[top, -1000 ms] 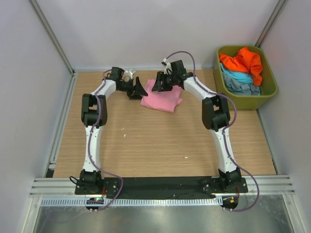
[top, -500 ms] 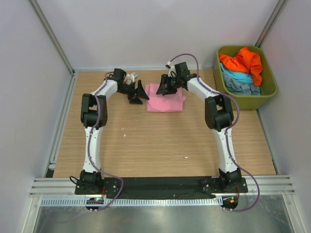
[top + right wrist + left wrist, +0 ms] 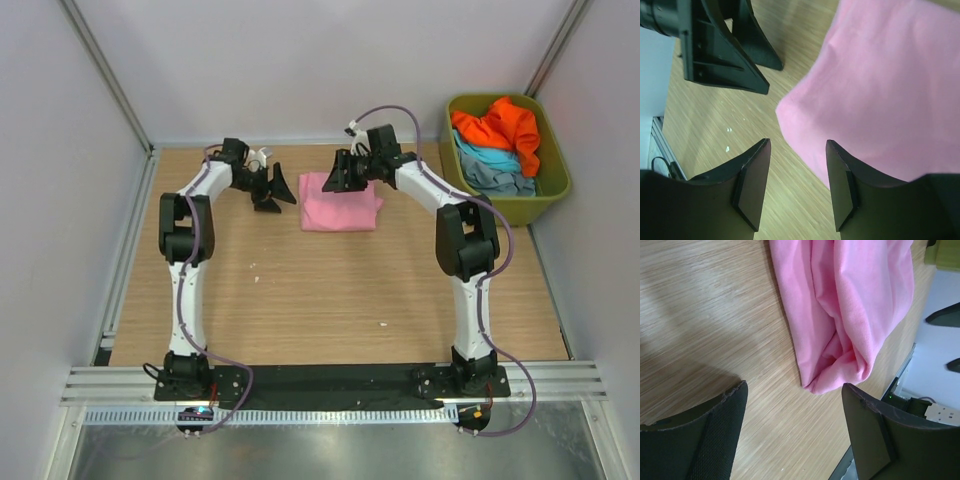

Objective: Fold and stack the t-shirts
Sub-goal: Fold the tshirt

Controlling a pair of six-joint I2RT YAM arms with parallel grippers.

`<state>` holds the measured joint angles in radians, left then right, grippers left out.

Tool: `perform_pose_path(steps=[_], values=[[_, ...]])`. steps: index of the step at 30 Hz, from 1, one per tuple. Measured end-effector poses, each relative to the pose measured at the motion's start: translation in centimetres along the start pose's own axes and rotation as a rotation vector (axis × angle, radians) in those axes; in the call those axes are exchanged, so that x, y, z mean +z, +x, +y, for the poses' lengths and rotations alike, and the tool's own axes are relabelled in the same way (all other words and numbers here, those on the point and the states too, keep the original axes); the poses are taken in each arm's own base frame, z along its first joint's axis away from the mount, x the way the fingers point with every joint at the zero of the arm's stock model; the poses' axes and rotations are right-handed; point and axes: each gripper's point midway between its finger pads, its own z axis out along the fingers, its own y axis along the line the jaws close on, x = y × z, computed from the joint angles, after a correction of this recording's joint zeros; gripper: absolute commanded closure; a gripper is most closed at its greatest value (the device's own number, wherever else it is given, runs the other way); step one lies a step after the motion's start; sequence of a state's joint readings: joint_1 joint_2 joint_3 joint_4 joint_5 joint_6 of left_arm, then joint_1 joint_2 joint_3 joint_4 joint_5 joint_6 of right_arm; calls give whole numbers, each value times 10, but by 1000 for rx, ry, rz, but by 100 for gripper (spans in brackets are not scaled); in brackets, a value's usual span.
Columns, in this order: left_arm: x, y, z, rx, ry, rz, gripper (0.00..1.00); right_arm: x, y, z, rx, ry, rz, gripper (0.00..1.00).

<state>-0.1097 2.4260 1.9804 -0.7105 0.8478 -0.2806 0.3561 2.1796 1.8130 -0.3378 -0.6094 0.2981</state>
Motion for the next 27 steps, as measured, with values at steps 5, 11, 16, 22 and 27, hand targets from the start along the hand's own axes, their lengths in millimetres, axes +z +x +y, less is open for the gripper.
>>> perform_pose_path(steps=[5, 11, 16, 22, 27], values=[[7, 0, -5, 15, 3, 6, 22, 8, 28, -14, 39, 11, 67, 46], [16, 0, -12, 4, 36, 15, 21, 25, 56, -36, 74, 34, 136, 45], [30, -4, -22, 10, 83, 19, 21, 32, 66, -46, 71, 42, 155, 45], [49, 1, -40, 32, 125, 40, 21, 32, 66, -47, 50, 43, 155, 45], [57, 4, -49, 44, 137, 47, 22, 33, 64, -46, 31, 59, 159, 44]])
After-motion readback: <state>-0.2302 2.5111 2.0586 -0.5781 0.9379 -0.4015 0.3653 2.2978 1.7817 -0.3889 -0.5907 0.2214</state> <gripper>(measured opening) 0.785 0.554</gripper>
